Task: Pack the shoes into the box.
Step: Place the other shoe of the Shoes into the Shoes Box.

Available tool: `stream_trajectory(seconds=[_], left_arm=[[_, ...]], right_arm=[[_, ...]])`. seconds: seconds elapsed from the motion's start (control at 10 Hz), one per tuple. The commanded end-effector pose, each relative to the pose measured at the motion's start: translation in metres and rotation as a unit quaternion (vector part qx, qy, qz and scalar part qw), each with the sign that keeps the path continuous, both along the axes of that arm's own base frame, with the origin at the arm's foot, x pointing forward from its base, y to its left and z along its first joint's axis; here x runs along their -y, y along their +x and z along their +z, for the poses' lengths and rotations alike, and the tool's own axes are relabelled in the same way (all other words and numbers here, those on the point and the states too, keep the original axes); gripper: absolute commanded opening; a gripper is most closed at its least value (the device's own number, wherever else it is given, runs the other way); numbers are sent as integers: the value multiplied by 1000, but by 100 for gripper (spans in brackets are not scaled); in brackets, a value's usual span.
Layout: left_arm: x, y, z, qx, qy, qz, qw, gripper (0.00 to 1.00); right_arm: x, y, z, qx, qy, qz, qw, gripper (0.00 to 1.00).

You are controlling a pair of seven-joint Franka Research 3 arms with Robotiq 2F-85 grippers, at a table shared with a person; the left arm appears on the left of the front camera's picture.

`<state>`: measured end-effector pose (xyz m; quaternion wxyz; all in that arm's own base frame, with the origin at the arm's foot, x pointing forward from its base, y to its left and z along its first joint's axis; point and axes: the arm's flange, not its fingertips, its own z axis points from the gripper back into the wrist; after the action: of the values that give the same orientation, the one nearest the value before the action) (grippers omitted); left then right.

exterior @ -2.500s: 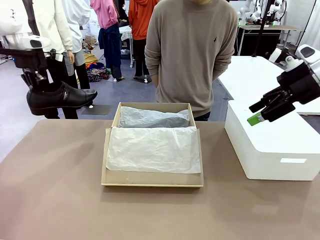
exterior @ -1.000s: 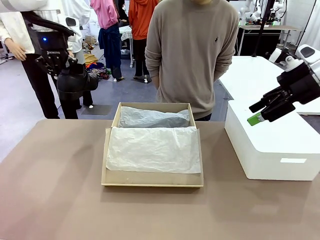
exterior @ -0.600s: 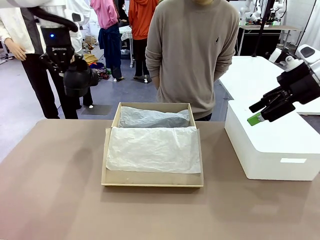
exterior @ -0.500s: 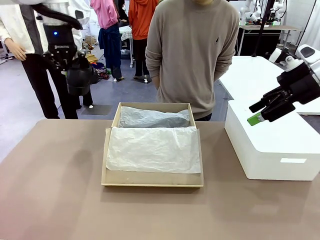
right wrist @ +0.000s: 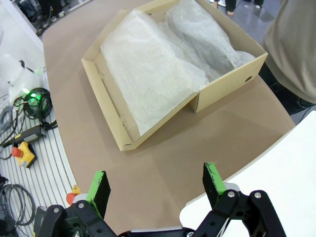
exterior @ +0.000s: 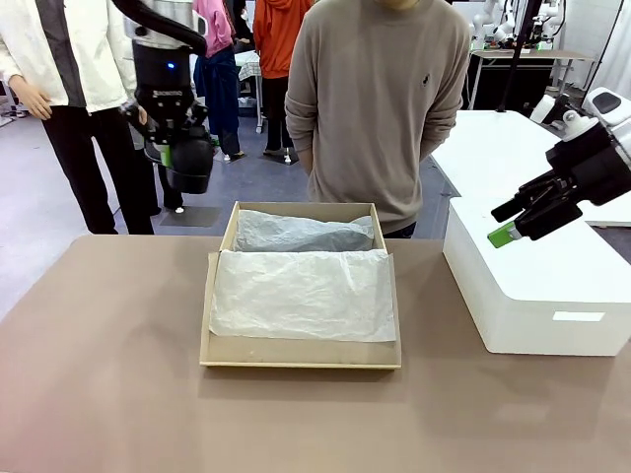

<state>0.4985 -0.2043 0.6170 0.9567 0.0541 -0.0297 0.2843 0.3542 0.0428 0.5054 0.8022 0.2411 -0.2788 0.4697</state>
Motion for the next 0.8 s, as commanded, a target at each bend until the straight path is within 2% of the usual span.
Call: stream_trajectory(seconds=[0.0,0.3,0.6,0.7], left_arm=[[20,5,8,14,-53,47,997,0],[57,8,-2,52,-70,90,992,0],[88,10,-9,52,-57,87,993,0],[74,8,-12,43,-74,76,993,0]], right_arm=[[0,3,-1,11,13,10,1000,100],[0,3,-1,11,13,10,1000,100],[0,3,-1,11,13,10,1000,100],[0,3,-1,11,13,10,1000,100]])
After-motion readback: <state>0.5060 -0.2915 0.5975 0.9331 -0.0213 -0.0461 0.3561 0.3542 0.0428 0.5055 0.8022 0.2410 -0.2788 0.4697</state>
